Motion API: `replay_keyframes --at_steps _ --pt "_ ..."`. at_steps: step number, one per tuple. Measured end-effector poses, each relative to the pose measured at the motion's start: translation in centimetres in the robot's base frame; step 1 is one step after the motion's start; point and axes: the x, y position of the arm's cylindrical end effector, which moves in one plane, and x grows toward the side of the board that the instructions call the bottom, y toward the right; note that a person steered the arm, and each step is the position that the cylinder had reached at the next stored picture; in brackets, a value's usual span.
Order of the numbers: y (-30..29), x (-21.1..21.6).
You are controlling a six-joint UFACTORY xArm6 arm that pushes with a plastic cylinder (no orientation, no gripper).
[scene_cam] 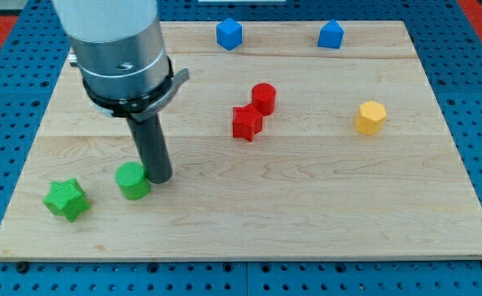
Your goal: Move blue cube diagonal right to the yellow heart
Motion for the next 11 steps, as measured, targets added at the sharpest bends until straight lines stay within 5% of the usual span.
replay_keyframes --at_steps 2,3,5,6,7,8,10,11 --pt "-4.1 1.4" --pt "1.4 -3.5" --pt "0.9 -19.2" --pt "9.5 -25.5" --pt "16.5 -24.8" --pt "17.2 -31.8" --pt "2.3 -28.8" --pt "3.0 -25.8"
